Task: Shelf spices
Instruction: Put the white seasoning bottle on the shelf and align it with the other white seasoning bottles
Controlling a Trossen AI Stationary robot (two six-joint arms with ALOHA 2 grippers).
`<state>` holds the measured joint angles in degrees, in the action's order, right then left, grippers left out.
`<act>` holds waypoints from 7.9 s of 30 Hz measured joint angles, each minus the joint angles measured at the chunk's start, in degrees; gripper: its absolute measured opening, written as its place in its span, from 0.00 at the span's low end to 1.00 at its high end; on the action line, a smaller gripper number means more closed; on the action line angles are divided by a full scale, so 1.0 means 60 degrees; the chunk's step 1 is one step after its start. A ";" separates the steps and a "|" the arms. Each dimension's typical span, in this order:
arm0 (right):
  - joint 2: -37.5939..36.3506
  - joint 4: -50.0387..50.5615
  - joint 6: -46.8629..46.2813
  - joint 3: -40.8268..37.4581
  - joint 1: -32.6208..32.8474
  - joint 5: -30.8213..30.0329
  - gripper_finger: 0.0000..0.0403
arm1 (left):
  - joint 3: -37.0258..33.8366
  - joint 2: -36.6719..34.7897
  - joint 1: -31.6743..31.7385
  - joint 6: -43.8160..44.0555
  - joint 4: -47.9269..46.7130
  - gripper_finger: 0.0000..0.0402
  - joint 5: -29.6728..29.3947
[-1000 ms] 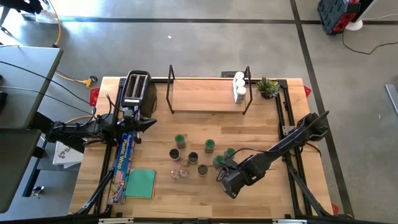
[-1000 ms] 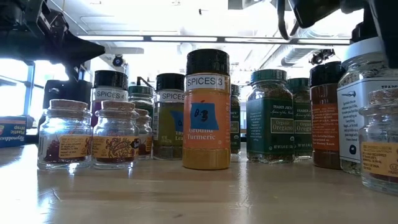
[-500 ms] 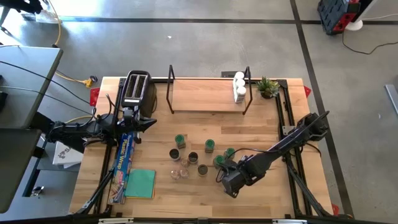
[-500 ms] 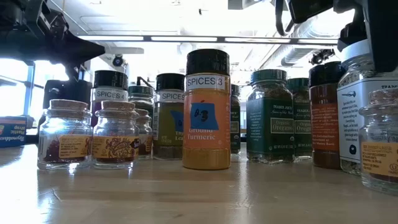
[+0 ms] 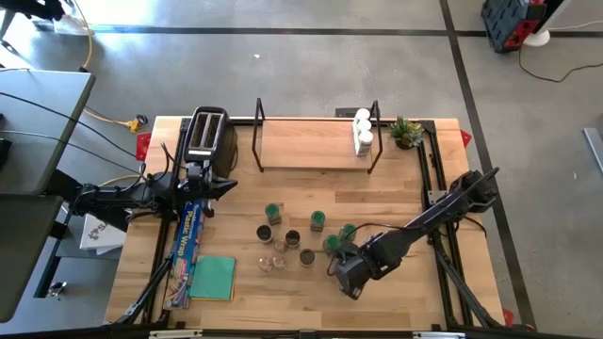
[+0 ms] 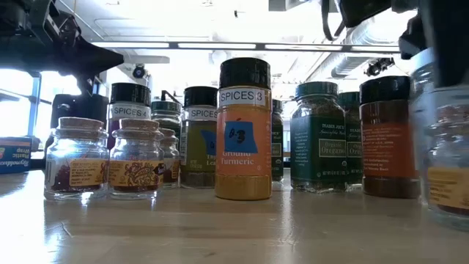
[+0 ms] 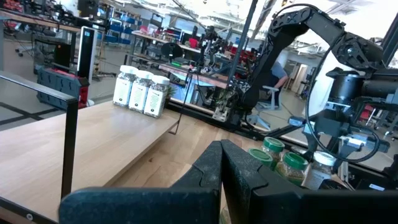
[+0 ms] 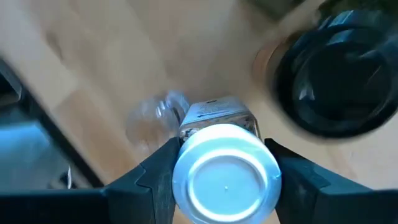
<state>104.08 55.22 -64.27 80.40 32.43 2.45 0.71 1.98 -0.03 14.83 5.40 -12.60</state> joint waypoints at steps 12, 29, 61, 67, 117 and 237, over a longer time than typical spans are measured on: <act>-0.2206 0.3254 0.1805 0.2419 -0.0717 0.0748 0.46 | 0.0000 0.0000 0.0004 0.0000 0.0002 0.00 0.0000; -0.2293 0.4253 1.1437 0.1725 -0.8214 -0.1371 0.46 | 0.0000 0.0000 0.0000 0.0000 0.0002 0.00 0.0000; -0.2293 0.0855 1.2387 -0.1348 -0.9211 -0.2239 0.51 | 0.0000 0.0001 0.0000 0.0000 0.0002 0.00 -0.0004; -0.2293 0.0838 1.2218 -0.1348 -0.9236 -0.2246 0.52 | 0.0000 0.0000 0.0000 0.0000 0.0002 0.00 -0.0004; -0.2275 0.1571 1.2724 -0.0554 -0.9902 -0.2359 0.56 | 0.0000 0.0000 0.0000 0.0000 0.0002 0.00 -0.0001; -0.4796 0.5033 0.8886 0.1495 -0.9066 -0.1378 0.00 | 0.0002 0.0000 0.0002 0.0000 0.0002 0.00 0.0000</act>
<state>75.31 85.42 -10.96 89.37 -21.97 -5.82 0.72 1.98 -0.02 14.83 5.41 -12.60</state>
